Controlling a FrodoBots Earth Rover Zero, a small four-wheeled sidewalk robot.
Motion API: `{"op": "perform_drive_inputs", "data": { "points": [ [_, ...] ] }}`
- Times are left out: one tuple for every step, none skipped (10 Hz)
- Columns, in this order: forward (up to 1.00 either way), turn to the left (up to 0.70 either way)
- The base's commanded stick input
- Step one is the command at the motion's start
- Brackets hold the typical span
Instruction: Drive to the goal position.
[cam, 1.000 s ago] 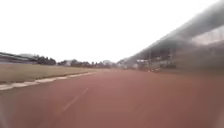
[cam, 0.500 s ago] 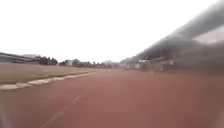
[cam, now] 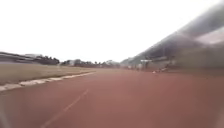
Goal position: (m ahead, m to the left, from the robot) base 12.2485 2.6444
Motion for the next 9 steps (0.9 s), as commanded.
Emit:
{"op": "perform_drive_inputs", "data": {
  "points": [
    [1.0, 0.0],
    [1.0, -0.4],
    [1.0, -0.4],
    [1.0, -0.4],
    [1.0, 0.0],
    [1.0, 0.0],
    [1.0, 0.0],
    [1.0, 0.0],
    [1.0, 0.0]
  ]
}}
